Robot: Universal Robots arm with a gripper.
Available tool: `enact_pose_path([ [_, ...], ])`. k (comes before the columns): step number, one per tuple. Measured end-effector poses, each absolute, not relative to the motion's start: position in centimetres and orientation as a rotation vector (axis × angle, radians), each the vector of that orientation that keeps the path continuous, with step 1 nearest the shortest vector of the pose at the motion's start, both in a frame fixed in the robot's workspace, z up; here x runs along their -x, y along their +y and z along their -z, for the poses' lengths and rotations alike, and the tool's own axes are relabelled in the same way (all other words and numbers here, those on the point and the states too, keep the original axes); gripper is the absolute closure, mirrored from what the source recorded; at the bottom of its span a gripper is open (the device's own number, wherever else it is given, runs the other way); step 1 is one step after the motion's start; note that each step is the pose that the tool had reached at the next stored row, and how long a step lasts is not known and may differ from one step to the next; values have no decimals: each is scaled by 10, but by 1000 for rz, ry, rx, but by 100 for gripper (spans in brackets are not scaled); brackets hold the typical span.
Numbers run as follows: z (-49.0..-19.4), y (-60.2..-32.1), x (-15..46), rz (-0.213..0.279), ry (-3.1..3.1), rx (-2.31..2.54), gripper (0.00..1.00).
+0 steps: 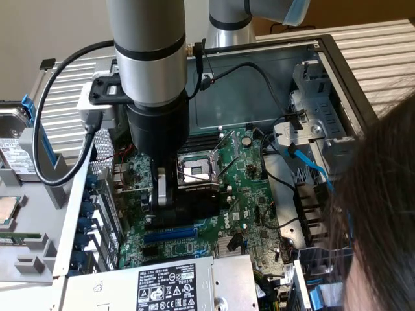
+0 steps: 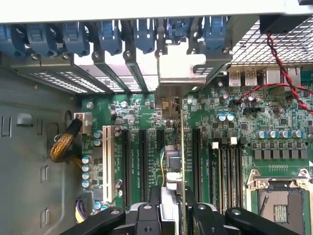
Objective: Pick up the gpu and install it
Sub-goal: 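Insert the gpu into the slot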
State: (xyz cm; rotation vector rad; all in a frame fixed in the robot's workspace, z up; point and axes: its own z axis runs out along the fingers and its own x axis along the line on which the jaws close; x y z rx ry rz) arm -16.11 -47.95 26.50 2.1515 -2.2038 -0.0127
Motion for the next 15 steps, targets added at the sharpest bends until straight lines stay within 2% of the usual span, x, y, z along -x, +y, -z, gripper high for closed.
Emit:
enact_pose_path([
  [3,-265,-479,161,11,-2202,-2150,71],
  [7,-265,-479,161,-20,-2189,-2136,71],
  [15,-263,-475,163,-22,-2191,-2136,71],
])
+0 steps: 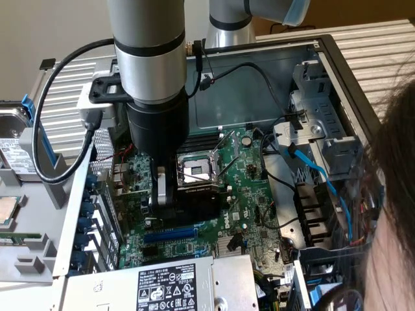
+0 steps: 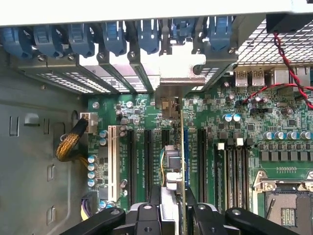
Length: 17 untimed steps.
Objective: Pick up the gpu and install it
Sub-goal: 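Insert the gpu into the slot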
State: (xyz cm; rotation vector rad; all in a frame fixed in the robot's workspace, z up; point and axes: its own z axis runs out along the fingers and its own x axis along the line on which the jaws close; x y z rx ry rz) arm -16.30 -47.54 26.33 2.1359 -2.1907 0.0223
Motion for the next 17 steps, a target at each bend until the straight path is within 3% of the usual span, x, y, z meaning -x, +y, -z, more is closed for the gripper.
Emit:
enact_pose_path([
  [17,-250,-472,179,-45,-2202,-2145,71],
])
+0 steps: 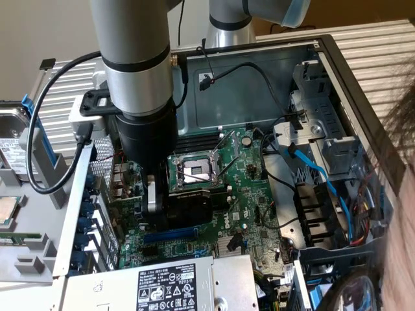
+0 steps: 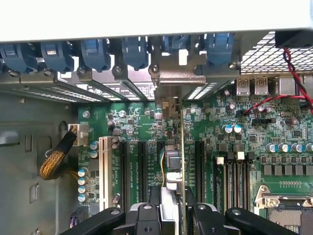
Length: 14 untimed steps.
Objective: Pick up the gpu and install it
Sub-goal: 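Insert the gpu into the slot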
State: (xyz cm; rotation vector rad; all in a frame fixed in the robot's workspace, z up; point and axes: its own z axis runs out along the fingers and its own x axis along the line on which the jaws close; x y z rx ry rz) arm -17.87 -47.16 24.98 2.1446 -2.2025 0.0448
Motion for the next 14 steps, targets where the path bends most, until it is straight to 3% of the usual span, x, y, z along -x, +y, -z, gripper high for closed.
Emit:
enact_pose_path([
  [14,-250,-472,179,-37,-2188,-2176,71],
])
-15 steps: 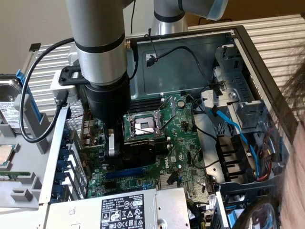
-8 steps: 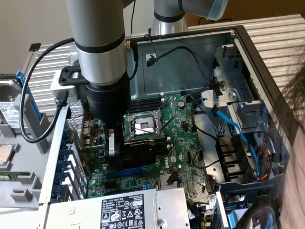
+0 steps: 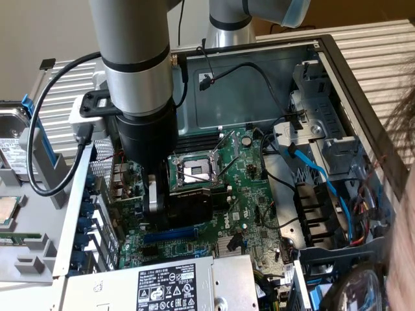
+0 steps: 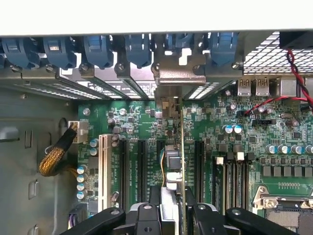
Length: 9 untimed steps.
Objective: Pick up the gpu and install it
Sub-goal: 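Insert the gpu into the slot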
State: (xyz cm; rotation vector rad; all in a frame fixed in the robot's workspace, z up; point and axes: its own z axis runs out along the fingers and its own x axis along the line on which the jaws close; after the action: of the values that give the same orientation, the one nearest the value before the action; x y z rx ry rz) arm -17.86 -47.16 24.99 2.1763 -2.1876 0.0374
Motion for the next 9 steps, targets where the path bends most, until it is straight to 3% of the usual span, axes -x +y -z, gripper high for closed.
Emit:
enact_pose_path([
  [9,-249,-472,180,-24,-2194,-2183,71],
])
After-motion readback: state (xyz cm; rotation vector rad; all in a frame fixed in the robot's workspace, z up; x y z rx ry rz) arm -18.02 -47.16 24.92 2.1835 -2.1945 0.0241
